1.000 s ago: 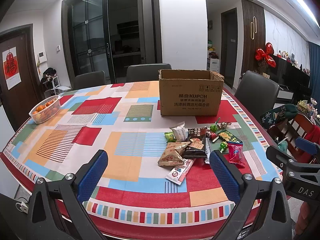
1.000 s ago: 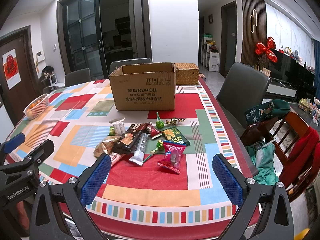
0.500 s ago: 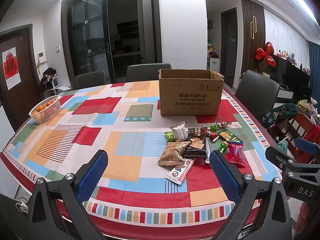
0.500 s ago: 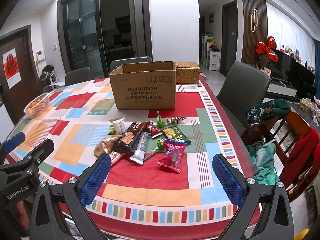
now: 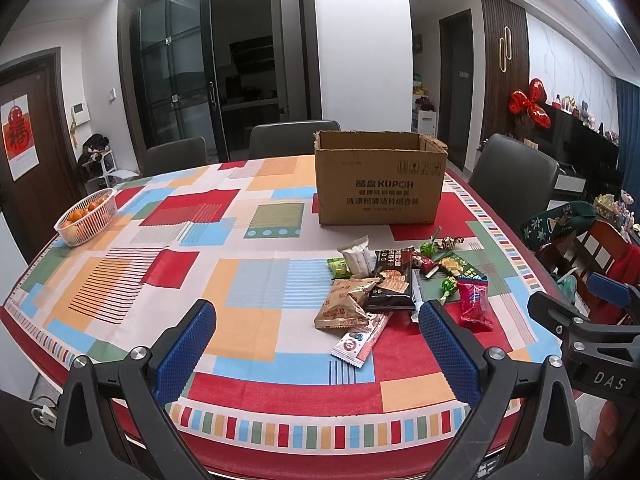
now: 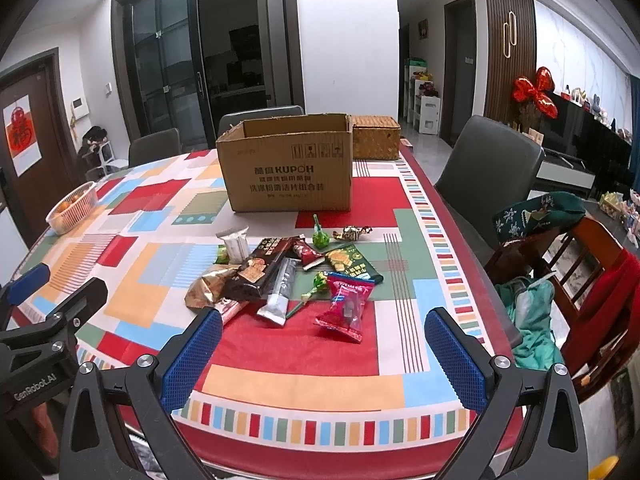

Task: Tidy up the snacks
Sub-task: 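Grasp the dark cracker pack with the left tool while the right tool grasps the red hawthorn bag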

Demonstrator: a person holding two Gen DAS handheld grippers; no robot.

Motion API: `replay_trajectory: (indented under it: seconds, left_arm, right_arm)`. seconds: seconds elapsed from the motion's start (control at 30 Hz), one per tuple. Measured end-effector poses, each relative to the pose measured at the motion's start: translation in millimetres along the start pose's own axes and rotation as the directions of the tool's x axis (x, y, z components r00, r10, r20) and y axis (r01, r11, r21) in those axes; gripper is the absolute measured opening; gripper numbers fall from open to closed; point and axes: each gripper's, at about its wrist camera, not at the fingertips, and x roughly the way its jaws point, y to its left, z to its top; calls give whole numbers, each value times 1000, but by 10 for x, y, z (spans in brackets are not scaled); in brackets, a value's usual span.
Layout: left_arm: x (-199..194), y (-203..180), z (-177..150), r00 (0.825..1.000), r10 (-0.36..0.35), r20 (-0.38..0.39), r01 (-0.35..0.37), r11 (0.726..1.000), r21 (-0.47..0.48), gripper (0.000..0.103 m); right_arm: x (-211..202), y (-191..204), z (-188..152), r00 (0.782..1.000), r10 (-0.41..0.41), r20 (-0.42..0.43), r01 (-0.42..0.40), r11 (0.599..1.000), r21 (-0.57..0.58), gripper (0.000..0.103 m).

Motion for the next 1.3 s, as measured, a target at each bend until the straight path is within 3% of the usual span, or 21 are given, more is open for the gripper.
replay_trajectory:
  seconds: [0.27,0.6,0.83,1.3]
  left_arm:
    - [129,-38,34,1000,-12,-16,13,1000,22,102]
    - [510,-209,137,995,-88,-52,92,992,88,85]
    - [892,-366,243,981,-171,-96,182,976,121,76]
    - [1634,-611,272,947,-252,-199,286,944,164,63]
  right_arm:
    - [128,-20,39,999,8,-39,-8,1000,5,102]
    - [476,-84,85,996,8,-85,-6,1000,30,102]
    - [783,-162,130,994,-3,-111,8,999,41,99]
    - [1357,-278,125,977,25,-210,-5,996,94,86]
